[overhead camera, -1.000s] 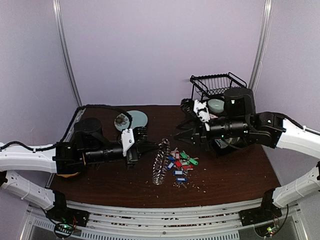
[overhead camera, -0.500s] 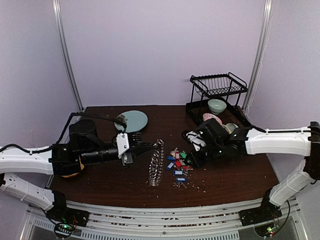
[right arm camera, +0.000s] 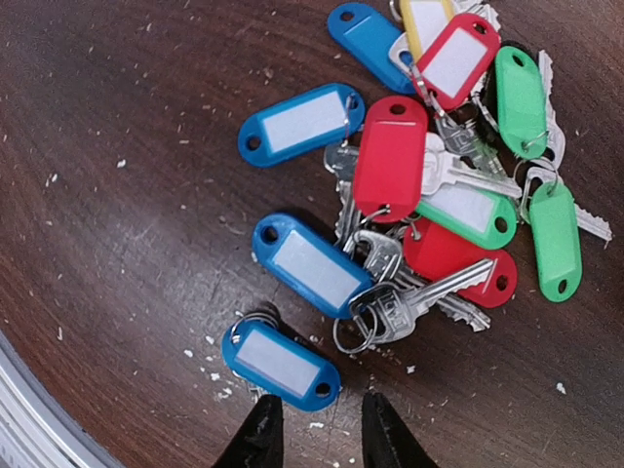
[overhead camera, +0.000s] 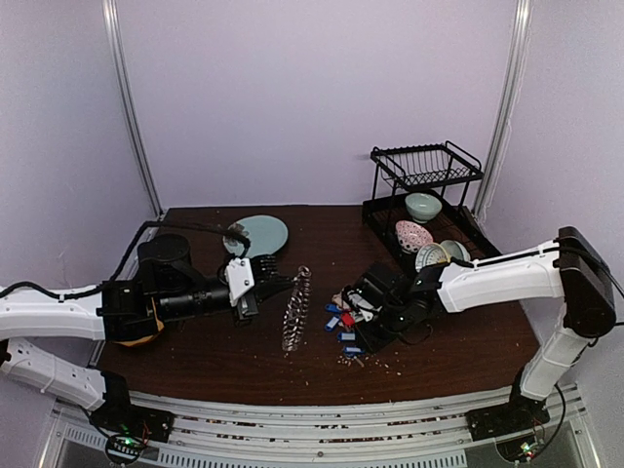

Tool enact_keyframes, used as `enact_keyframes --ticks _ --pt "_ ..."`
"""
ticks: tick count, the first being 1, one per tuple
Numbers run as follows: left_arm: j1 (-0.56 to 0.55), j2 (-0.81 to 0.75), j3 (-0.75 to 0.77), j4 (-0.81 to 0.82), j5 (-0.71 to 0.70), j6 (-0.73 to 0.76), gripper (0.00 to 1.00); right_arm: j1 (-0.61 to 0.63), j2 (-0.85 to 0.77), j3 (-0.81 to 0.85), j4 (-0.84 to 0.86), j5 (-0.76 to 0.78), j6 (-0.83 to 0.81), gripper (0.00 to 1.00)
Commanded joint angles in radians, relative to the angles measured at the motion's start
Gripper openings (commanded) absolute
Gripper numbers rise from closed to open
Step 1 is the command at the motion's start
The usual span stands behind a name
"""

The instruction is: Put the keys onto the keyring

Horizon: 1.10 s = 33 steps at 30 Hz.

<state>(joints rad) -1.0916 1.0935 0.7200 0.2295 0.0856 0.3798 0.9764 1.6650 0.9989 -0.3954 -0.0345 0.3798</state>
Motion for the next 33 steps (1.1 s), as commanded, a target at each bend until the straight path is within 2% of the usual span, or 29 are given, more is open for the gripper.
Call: enact_keyframes --ticks 1,9,13,20,23,25,28,33 --pt "0.006 -0.02 -0.006 0.058 -0.012 -0.003 0.0 -0.013 -0.007 -0.018 0.064 -0.03 0.064 0.3" --pt "0.007 -0.026 -0.011 0.061 -0.015 0.006 0.0 -0.005 0.088 0.076 0.015 -0.027 -0.069 0.32" --pt "0.007 -0.023 -0.01 0.059 -0.008 0.007 0.0 -0.043 0.095 0.091 -0.008 0.028 -0.015 0.27" --pt "0.009 -0.025 -0.011 0.057 -0.004 0.011 0.0 -0.05 0.094 0.035 0.048 -0.019 0.098 0.33" --pt "0.009 -0.027 -0.011 0.055 0.006 0.013 0.0 -0.052 0.1 0.022 0.068 -0.015 0.119 0.32" --pt "0.009 -0.03 -0.011 0.056 0.01 0.013 0.0 -0.051 0.112 0.03 0.056 -0.01 0.114 0.27" --pt "0.009 -0.03 -0.011 0.054 0.011 0.014 0.0 -0.05 0.122 0.043 0.048 -0.017 0.107 0.13" --pt "0.009 -0.032 -0.011 0.054 0.01 0.017 0.0 -0.054 0.108 0.043 0.045 0.019 0.106 0.02"
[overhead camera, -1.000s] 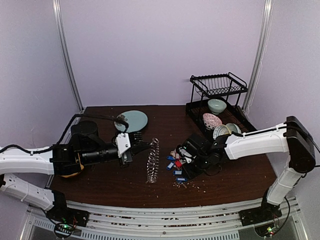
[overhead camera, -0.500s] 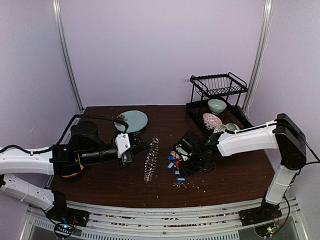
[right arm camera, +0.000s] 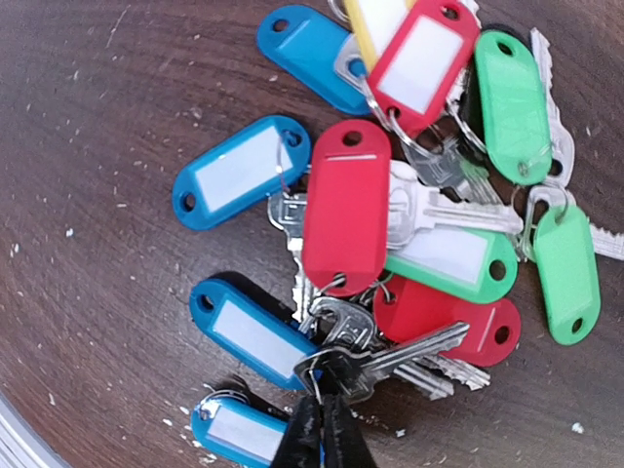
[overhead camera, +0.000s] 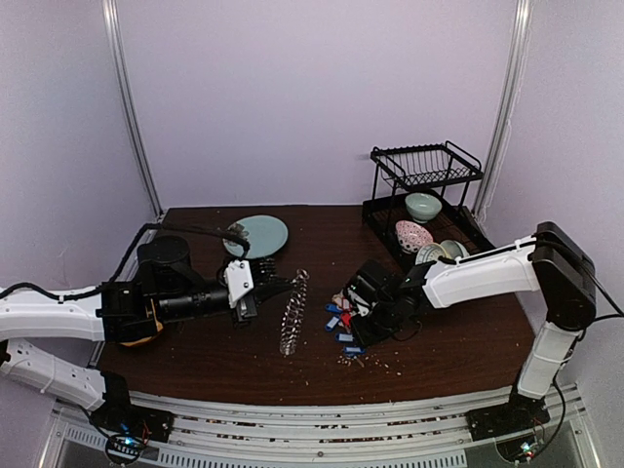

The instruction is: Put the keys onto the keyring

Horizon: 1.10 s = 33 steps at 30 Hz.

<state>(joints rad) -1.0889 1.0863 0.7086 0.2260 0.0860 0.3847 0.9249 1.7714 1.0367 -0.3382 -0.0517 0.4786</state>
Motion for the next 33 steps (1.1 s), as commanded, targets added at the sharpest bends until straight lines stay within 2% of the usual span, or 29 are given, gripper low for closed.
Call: enact_keyframes --ticks 1,5,8,13,22,25,29,33 --pt "0.006 -0.024 0.0 0.056 0.01 0.012 0.0 -0.002 0.003 0.008 -0.018 0.045 0.003 0.0" --pt "0.006 -0.029 -0.001 0.056 0.007 0.014 0.0 -0.003 -0.02 0.026 -0.045 0.064 -0.031 0.0" --pt "0.006 -0.029 -0.001 0.056 0.008 0.015 0.0 -0.001 -0.063 0.043 -0.059 0.024 -0.092 0.0" --pt "0.006 -0.033 -0.003 0.055 0.009 0.024 0.0 0.0 -0.154 0.112 -0.201 -0.057 -0.226 0.0" --pt "0.004 0.003 0.025 -0.008 -0.007 0.094 0.0 0.052 -0.436 0.184 -0.329 -0.328 -0.464 0.0" --pt "-0.007 0.009 0.051 -0.038 -0.02 0.124 0.0 0.113 -0.475 0.238 -0.339 -0.301 -0.487 0.0" --pt "-0.053 0.053 0.107 -0.098 -0.08 0.156 0.0 0.224 -0.463 0.285 -0.223 -0.283 -0.471 0.0" --pt "-0.079 0.063 0.129 -0.096 -0.094 0.148 0.0 0.276 -0.396 0.357 -0.263 -0.16 -0.518 0.0"
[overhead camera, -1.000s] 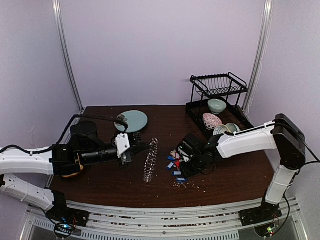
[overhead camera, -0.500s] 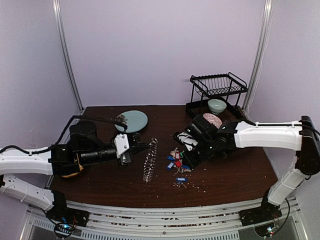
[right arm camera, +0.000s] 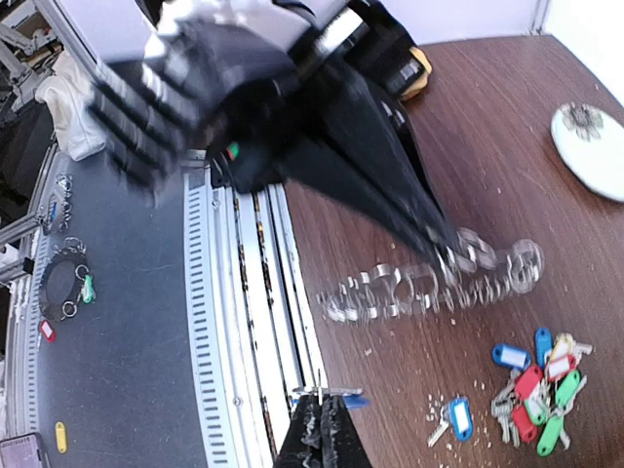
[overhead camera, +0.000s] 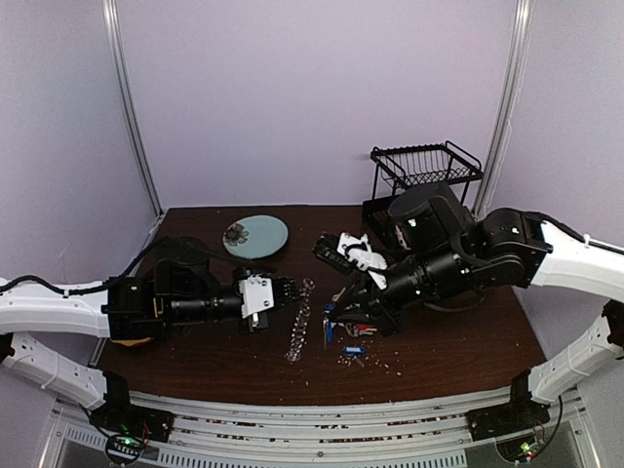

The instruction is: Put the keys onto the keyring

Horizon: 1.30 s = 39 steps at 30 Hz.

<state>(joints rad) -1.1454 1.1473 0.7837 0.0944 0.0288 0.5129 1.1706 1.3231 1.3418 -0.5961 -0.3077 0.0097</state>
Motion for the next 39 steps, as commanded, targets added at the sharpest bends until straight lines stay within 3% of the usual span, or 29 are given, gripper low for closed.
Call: enact_keyframes --ticks 1,8,16,25,39 --pt "-0.027 0.002 0.056 0.042 -0.041 0.019 0.0 0.033 0.056 0.051 0.011 0.107 -0.053 0.0" --pt "-0.053 0.017 0.076 0.053 -0.037 0.004 0.0 0.036 0.048 0.034 0.114 0.225 -0.053 0.0" --pt "-0.053 -0.001 0.061 0.077 -0.027 -0.016 0.0 0.034 0.054 0.013 0.13 0.258 -0.055 0.0" --pt "-0.053 0.002 0.058 0.08 -0.045 -0.024 0.0 0.031 0.037 -0.03 0.132 0.1 -0.09 0.0" --pt "-0.053 -0.005 0.052 0.086 -0.027 -0.023 0.0 -0.018 0.043 -0.041 0.204 0.165 -0.025 0.0"
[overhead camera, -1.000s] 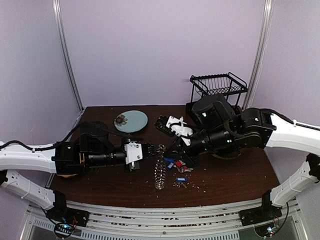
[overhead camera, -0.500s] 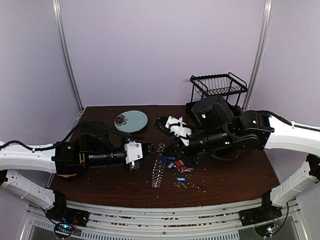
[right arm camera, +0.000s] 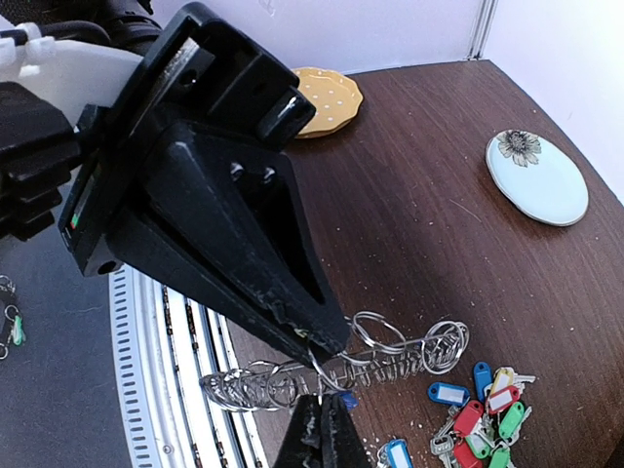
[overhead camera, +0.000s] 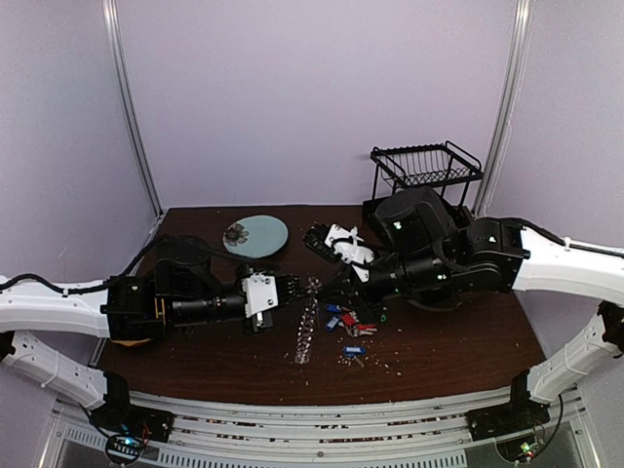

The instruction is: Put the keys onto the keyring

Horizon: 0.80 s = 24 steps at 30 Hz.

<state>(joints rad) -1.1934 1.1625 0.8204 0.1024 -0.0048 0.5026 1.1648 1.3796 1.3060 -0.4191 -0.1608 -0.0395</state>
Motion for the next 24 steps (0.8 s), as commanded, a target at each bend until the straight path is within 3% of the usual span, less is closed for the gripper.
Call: enact_keyframes --ticks 1,24 --pt "-0.005 -0.02 0.015 0.079 0.006 -0.012 0.0 -0.011 -0.009 -0.002 0.024 0.018 0.024 0.0" --pt "-0.005 -0.109 -0.081 0.198 0.133 0.013 0.0 -0.053 -0.001 -0.042 0.045 -0.05 0.061 0.0"
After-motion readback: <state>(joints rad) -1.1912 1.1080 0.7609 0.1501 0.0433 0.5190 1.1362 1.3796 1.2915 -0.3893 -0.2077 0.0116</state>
